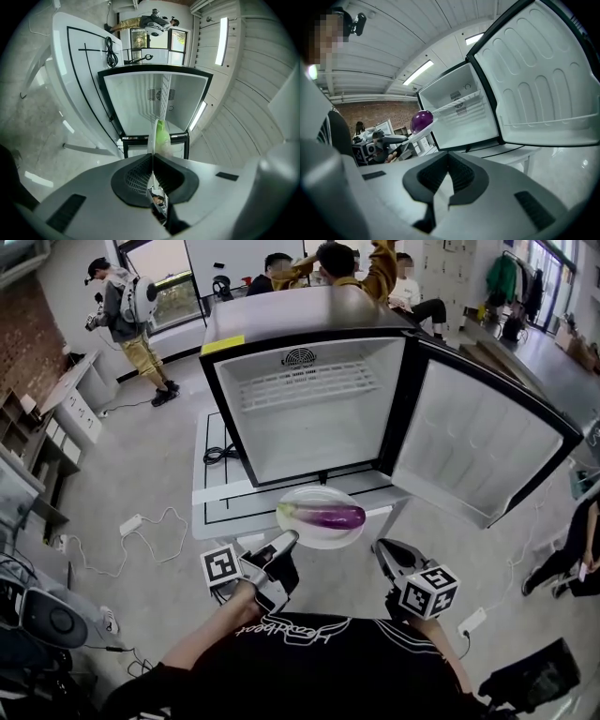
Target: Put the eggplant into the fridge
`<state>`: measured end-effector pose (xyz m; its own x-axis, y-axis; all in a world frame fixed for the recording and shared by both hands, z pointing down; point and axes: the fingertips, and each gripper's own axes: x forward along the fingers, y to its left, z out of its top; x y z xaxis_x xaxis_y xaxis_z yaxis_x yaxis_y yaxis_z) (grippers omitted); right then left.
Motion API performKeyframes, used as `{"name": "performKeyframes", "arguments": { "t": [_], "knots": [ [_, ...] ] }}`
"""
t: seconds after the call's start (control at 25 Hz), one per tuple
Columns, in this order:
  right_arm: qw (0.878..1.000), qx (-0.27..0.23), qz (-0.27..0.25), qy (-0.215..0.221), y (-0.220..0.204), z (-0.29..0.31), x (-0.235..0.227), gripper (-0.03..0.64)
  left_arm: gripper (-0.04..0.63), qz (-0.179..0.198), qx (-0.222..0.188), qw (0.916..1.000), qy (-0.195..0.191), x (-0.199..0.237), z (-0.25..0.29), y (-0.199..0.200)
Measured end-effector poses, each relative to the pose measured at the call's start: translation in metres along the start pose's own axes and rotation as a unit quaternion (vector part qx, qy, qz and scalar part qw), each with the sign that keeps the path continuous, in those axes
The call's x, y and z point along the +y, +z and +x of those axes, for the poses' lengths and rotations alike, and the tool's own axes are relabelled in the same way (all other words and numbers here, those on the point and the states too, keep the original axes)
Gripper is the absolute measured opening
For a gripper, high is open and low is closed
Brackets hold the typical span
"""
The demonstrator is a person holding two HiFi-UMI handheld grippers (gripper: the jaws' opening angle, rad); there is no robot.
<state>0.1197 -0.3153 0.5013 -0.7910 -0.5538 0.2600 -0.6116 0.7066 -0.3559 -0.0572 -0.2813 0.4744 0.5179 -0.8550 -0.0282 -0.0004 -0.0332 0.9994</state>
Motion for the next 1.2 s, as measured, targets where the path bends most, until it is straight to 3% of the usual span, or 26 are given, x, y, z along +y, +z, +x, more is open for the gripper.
{"name": "performKeyframes", "arguments": {
  "t": [0.6,1.2],
  "knots": [
    [1.0,0.016,0.005,0.011,-0.005,0.025,-0.015,0.005,0.017,-0.009,-0.017,0.9994,0.028,0.021,0.011,0.019],
    [1.0,0.018,0.0,0.004,0.016,0.065,-0.047,0.005,0.017,-0.02,-0.017,0.9988,0.042,0.034,0.067,0.058]
  ]
}}
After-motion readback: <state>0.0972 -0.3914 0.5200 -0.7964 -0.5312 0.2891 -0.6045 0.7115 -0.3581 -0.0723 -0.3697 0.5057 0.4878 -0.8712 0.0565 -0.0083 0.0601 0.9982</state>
